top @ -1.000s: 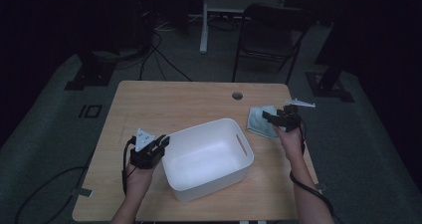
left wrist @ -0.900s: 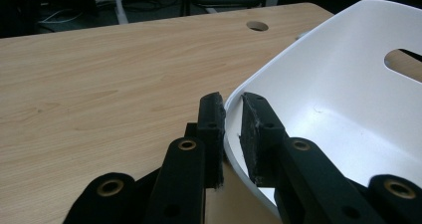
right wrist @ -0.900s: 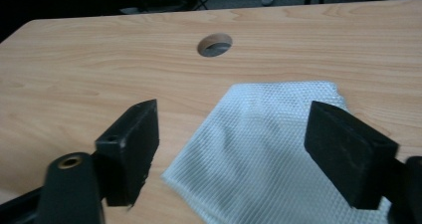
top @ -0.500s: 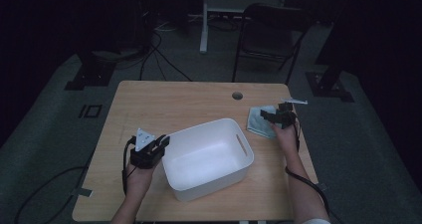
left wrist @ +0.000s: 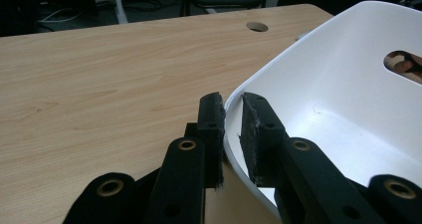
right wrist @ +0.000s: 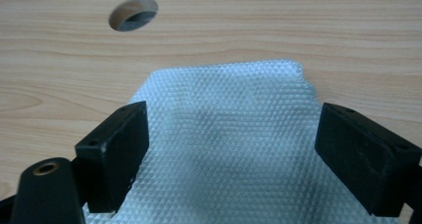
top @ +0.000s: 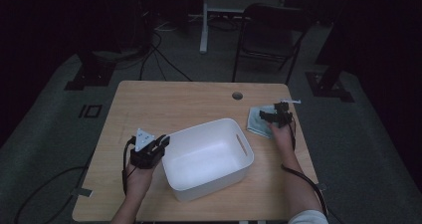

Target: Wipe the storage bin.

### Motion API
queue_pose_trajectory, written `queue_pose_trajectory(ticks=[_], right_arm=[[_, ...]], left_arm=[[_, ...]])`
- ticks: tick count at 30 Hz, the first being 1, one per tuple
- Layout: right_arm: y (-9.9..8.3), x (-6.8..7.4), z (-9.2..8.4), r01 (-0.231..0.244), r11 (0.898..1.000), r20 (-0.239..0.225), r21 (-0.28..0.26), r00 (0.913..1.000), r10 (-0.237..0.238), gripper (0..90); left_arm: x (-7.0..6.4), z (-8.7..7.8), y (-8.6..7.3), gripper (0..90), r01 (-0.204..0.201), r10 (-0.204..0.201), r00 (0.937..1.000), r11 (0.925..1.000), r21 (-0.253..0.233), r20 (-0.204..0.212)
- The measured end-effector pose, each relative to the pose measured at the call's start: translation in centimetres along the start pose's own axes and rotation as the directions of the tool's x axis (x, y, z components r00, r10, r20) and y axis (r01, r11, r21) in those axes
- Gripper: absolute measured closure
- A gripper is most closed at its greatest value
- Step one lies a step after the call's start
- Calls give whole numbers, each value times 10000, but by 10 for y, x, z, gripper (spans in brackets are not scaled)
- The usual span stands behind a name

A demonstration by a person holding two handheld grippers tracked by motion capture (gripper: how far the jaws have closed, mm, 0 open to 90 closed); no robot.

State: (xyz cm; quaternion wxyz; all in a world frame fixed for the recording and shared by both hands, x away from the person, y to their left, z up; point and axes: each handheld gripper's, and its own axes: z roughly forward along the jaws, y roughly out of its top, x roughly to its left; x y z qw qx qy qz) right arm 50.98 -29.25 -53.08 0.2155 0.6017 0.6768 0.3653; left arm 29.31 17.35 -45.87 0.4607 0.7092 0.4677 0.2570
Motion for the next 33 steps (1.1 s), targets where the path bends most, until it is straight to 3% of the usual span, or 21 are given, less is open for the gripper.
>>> queue_pose_trajectory(ticks=[9,15,28,29,31,33], right_arm=[[-7,4,16,288,9987,542,424,9980,-310,111],[-7,12,20,945,9921,796,829,9917,-1011,110],[-8,13,17,1108,9891,598,972,9913,-1170,161],[-8,13,17,1108,9891,598,972,9913,-1170,178],[-6,17,15,1214,9863,410,1114,9911,-1267,295],[-5,20,13,1440,9831,100,1133,9892,-1461,456]], left_arm=[[0,0,0,795,-11,11,10000,10000,10,3],[0,0,0,795,-19,19,10000,10000,25,-10],[0,0,0,795,-19,19,10000,10000,31,-20],[0,0,0,795,-20,20,10000,10000,33,-33],[0,0,0,795,-22,22,10000,10000,37,-39],[0,0,0,795,-9,10,10000,10000,33,-31]])
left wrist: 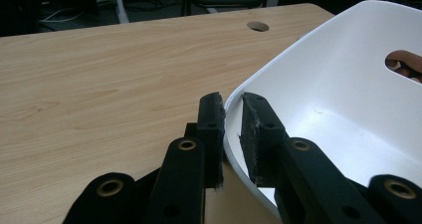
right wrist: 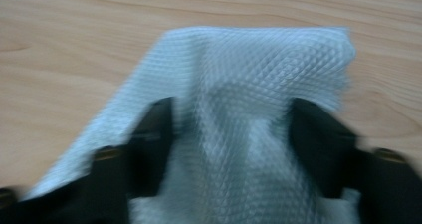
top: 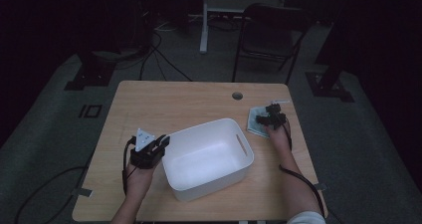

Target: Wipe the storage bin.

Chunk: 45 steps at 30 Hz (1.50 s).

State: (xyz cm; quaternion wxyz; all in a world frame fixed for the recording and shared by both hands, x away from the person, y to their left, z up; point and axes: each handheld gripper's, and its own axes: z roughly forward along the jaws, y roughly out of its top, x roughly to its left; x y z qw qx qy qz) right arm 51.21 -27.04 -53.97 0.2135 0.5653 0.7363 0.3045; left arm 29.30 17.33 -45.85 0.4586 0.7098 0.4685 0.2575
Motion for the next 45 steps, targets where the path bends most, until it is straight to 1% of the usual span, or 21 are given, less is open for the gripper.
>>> queue_pose_trajectory(ticks=[2,4,5,7,10,12,14,17,19,22,25,27,28,31,32,34,36,37,40,43,45], right_arm=[[0,3,-1,250,9997,-358,-13,9990,-250,609],[2,4,-2,256,9996,-771,125,9967,-246,746],[3,5,-1,226,9996,-928,194,9955,-207,782],[4,5,-2,-17,9996,-1004,299,9949,47,814],[2,5,-5,-263,9993,-1059,271,9940,290,827],[0,4,-9,-307,9993,-997,200,9945,325,829],[-2,1,-15,-389,9992,-1071,-2,9935,387,831],[-5,-2,-28,-623,9977,-1271,-266,9902,585,833],[-7,-3,-36,-697,9970,-1518,-351,9864,636,833],[-12,0,-47,-398,9983,-1539,-431,9876,327,832],[-17,3,-58,-286,9984,-1784,-494,9838,194,833],[-21,6,-65,-16,9987,-1846,-500,9828,-77,833],[-23,7,-68,37,9984,-1894,-560,9818,-142,832],[-30,9,-80,130,9978,-2128,-647,9767,-265,832],[-34,10,-87,217,9975,-2183,-677,9752,-361,833],[-38,11,-96,214,9967,-2343,-787,9714,-394,833],[-43,12,-106,342,9952,-2424,-922,9686,-557,832],[-46,13,-111,371,9945,-2527,-975,9656,-608,833],[-51,14,-125,453,9925,-2608,-1133,9626,-737,833],[-55,15,-142,388,9896,-2834,-1386,9559,-771,832],[-57,16,-153,242,9878,-3035,-1536,9502,-704,832]], left_arm=[[0,0,0,794,-6,6,10000,10000,9,5],[0,0,0,795,-8,8,10000,10000,6,2],[0,0,0,795,-10,10,10000,10000,2,0],[0,0,0,795,-9,9,10000,10000,1,3],[0,0,0,795,-13,13,10000,10000,-6,3],[0,0,0,795,-22,22,10000,10000,-11,-3],[0,0,0,795,-8,8,10000,10000,-10,-4],[0,0,0,795,-39,39,10000,10000,4,-23],[0,0,1,796,-121,122,9999,9999,77,-24],[0,0,1,797,-101,102,9999,9999,70,-25],[0,0,0,796,-98,98,9999,9999,51,-22],[0,0,0,796,-92,92,10000,10000,33,-11],[0,0,0,795,-93,93,10000,10000,25,-11],[0,0,0,795,-109,109,9999,9999,24,-38],[0,0,0,795,-106,106,9999,9999,29,-36],[0,0,0,795,-106,106,9999,9999,22,-42],[0,0,0,795,-114,114,9999,9999,27,-52],[0,0,0,796,-114,114,9999,9999,27,-49],[1,0,0,795,-113,113,9999,9999,-14,34],[1,1,1,795,-152,152,9999,9999,-42,44],[1,2,1,794,-160,160,9999,9999,-47,62]])
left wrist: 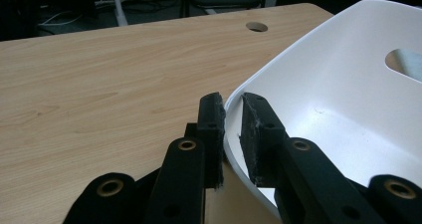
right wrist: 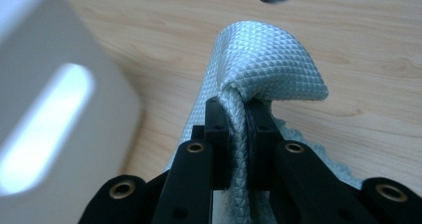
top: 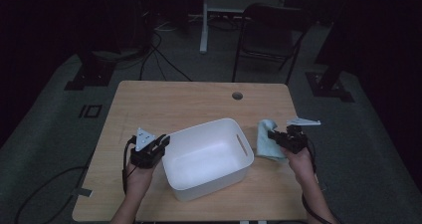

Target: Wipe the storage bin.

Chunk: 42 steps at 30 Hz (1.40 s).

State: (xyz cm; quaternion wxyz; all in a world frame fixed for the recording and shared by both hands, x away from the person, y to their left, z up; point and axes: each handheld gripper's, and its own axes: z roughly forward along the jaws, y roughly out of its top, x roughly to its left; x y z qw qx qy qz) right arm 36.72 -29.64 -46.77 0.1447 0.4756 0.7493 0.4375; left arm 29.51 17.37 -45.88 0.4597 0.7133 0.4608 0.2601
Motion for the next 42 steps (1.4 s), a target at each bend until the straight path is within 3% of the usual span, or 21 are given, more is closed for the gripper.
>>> queue_pose_trajectory(ticks=[4,5,8,12,16,18,19,21,23,25,29,30,32,36,42], right_arm=[[1,12,-18,176,9991,-309,-384,9993,-188,832],[3,24,-33,299,9967,-625,-751,9974,-346,832],[6,39,-49,476,9913,-1058,-1226,9925,-607,832],[10,55,-69,541,9796,-1727,-1937,9810,-884,832],[14,66,-82,806,9727,-1972,-2176,9724,-1247,832],[15,73,-94,740,9666,-2547,-2455,9571,-1380,831],[16,74,-97,687,9639,-2664,-2572,9538,-1390,831],[16,78,-100,875,9611,-2574,-2620,9535,-1569,831],[15,79,-96,890,9631,-2642,-2539,9515,-1576,831],[13,78,-87,988,9704,-2443,-2204,9576,-1530,830],[9,77,-75,956,9783,-2497,-1840,9581,-1406,831],[4,78,-58,1129,9850,-2288,-1305,9633,-1407,830],[2,78,-50,1255,9869,-1970,-1011,9698,-1435,831],[-3,77,-37,1167,9911,-1912,-640,9733,-1269,831],[-8,74,-29,812,9954,-2237,-505,9704,-905,831]], left_arm=[[0,0,1,795,-48,48,10000,10000,32,-8],[0,2,1,795,-48,48,10000,10000,37,-10],[0,2,2,795,-68,68,10000,10000,55,0],[0,3,2,794,-86,86,10000,9999,67,22],[0,3,2,794,-97,97,10000,9999,69,24],[0,3,3,794,-100,100,9999,9999,81,19],[0,3,3,795,-92,92,10000,9999,74,34],[0,3,3,795,-90,90,10000,9999,82,10],[0,3,3,794,-68,68,10000,9999,76,23],[0,3,3,794,-76,75,10000,9999,84,20],[0,3,3,794,-88,88,10000,9999,90,10],[0,3,3,795,-93,92,10000,9999,91,18],[0,3,3,795,-92,92,10000,9999,92,22],[0,3,3,794,-69,69,10000,9999,81,33],[0,3,3,794,-39,39,10000,10000,87,31]])
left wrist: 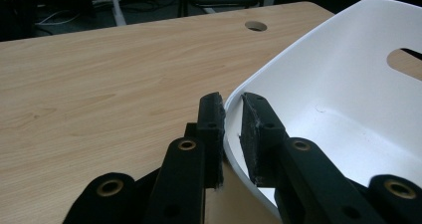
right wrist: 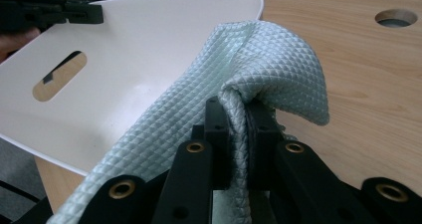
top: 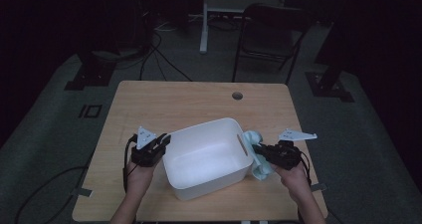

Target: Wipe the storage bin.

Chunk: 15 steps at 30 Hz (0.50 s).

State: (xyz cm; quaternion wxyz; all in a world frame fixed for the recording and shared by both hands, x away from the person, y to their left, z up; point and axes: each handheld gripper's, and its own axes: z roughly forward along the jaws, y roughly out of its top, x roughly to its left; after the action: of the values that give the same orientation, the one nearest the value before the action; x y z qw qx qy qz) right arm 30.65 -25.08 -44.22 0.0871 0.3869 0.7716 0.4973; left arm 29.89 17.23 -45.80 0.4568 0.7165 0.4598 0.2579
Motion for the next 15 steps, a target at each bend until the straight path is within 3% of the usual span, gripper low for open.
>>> queue_pose_trajectory(ticks=[11,13,15], right_arm=[[-8,-7,14,-319,9984,-100,458,9994,324,834],[-1,-6,5,-283,9996,-273,-67,9992,281,834],[2,-5,4,-180,9998,-340,-123,9993,176,835]], left_arm=[[-1,1,1,794,25,-25,10000,10000,21,-18],[-1,1,1,794,6,-7,10000,10000,26,27],[-1,2,1,794,24,-24,10000,10000,35,29]])
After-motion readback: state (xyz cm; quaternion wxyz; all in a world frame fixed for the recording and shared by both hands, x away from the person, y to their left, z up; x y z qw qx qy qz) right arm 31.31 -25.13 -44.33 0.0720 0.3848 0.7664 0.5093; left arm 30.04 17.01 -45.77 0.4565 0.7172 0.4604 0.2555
